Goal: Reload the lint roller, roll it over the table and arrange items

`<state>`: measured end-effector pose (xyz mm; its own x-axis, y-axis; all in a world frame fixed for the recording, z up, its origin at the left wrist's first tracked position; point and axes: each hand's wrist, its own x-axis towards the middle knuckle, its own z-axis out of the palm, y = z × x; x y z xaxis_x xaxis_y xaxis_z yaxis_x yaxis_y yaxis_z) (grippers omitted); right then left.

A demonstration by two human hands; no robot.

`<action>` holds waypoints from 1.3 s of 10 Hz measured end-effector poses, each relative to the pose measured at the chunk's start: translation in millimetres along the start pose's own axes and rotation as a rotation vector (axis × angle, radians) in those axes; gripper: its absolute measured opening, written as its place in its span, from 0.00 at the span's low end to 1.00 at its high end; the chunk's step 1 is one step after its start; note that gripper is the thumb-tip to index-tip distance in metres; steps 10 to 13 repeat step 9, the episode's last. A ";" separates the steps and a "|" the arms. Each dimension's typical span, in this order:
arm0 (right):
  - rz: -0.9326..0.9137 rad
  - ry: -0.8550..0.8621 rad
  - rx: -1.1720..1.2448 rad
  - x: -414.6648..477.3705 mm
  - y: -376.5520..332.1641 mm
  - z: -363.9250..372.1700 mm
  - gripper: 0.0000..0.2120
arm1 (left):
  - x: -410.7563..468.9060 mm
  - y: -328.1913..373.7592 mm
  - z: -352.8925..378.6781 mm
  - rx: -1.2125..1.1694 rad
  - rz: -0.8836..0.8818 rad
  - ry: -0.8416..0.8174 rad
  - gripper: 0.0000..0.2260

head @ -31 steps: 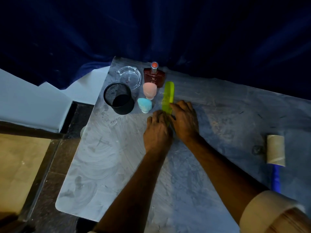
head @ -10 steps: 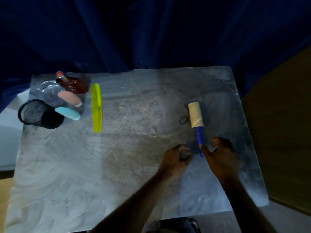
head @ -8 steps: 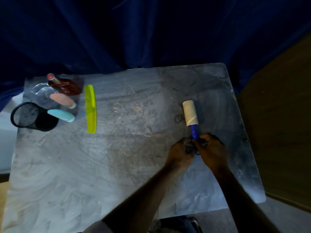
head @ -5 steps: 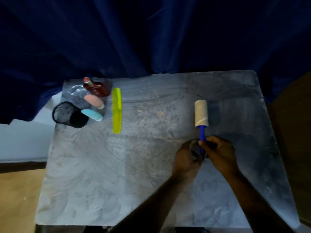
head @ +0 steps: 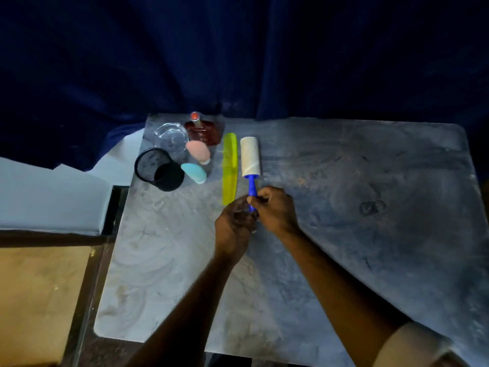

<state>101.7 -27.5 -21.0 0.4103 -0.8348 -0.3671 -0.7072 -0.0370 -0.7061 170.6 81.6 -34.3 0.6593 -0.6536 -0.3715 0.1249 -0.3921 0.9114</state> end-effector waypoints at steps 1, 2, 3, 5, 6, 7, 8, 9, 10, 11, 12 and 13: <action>0.019 0.011 -0.056 5.0 -4.5 4.5 0.13 | 10.6 -1.9 -4.3 0.013 0.004 -0.032 0.23; 0.025 0.038 -0.084 5.6 -7.3 7.1 0.12 | 14.9 -4.8 -8.4 0.008 0.041 -0.069 0.22; 0.040 0.055 -0.096 4.4 -10.7 8.8 0.12 | 19.2 -10.6 -11.4 0.026 0.052 -0.094 0.22; 0.054 0.087 -0.106 -0.1 -16.2 8.6 0.15 | 27.2 -10.3 -18.9 0.300 0.187 -0.065 0.22; 0.054 0.135 -0.107 -3.2 -17.5 8.7 0.18 | 29.3 -9.5 -22.1 0.368 0.222 -0.061 0.26; 0.057 0.150 -0.151 -6.9 -19.7 7.1 0.19 | 27.5 -7.3 -24.9 0.422 0.239 -0.075 0.26; 0.028 0.204 -0.249 -14.7 -19.5 5.6 0.19 | 21.4 -4.3 -31.9 0.441 0.269 -0.085 0.25; -0.091 0.266 -0.323 -28.1 -20.5 4.7 0.18 | 7.4 0.1 -41.9 0.452 0.372 -0.119 0.25; -0.091 0.266 -0.323 -28.1 -20.5 4.7 0.18 | 7.4 0.1 -41.9 0.452 0.372 -0.119 0.25; -0.091 0.266 -0.323 -28.1 -20.5 4.7 0.18 | 7.4 0.1 -41.9 0.452 0.372 -0.119 0.25; -0.091 0.266 -0.323 -28.1 -20.5 4.7 0.18 | 7.4 0.1 -41.9 0.452 0.372 -0.119 0.25; -0.091 0.266 -0.323 -28.1 -20.5 4.7 0.18 | 7.4 0.1 -41.9 0.452 0.372 -0.119 0.25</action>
